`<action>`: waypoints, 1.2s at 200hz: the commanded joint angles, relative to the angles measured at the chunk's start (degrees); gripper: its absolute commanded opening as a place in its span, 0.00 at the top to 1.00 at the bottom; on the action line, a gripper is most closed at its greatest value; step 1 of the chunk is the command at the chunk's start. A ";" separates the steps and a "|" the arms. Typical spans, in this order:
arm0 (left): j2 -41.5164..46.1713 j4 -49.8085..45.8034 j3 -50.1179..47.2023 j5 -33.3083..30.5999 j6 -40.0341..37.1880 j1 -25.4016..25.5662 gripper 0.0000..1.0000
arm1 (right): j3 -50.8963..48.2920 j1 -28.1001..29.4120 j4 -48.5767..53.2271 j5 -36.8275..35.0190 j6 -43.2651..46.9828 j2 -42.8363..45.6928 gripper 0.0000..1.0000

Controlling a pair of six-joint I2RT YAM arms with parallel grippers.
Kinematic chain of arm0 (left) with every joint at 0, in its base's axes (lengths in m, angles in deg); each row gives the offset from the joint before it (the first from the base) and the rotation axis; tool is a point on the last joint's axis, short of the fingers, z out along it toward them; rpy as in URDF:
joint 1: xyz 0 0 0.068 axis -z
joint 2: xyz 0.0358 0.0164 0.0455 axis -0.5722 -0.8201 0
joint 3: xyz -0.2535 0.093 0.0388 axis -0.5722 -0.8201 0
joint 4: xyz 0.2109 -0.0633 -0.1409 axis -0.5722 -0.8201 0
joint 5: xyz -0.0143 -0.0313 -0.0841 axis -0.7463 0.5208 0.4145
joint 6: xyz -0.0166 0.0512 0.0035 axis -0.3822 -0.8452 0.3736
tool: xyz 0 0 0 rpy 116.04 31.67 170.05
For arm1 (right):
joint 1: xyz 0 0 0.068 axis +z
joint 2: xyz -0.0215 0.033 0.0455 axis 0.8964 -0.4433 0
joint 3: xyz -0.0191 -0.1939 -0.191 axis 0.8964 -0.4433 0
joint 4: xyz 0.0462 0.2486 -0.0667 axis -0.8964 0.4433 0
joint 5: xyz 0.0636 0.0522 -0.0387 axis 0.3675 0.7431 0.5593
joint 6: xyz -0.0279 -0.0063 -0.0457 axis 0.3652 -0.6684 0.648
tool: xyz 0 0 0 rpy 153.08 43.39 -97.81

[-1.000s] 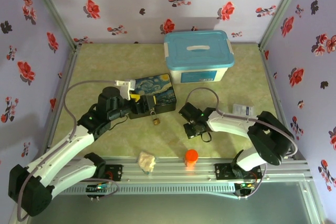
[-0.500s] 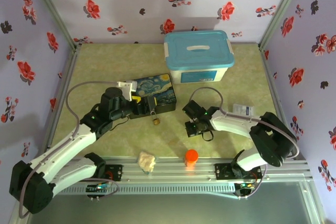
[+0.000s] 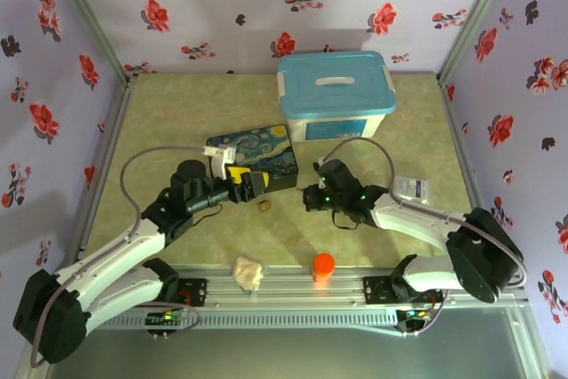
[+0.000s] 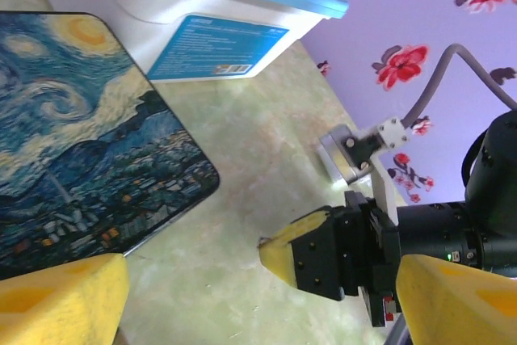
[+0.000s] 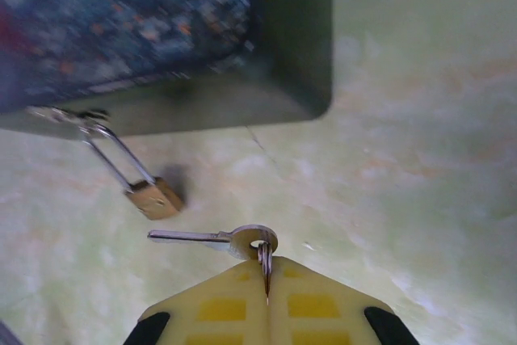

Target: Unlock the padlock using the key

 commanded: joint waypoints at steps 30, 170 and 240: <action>-6.89 7.59 2.28 3.14 1.25 2.49 0.26 | -1.41 -0.40 -7.72 3.96 -3.54 6.38 1.00; -16.59 6.34 9.53 -6.06 -6.93 11.71 0.50 | -6.95 0.58 -17.44 7.01 -8.91 11.79 1.00; -17.58 5.10 10.93 -7.63 -8.60 11.79 0.56 | -8.93 0.58 -20.84 6.90 -10.48 13.02 1.00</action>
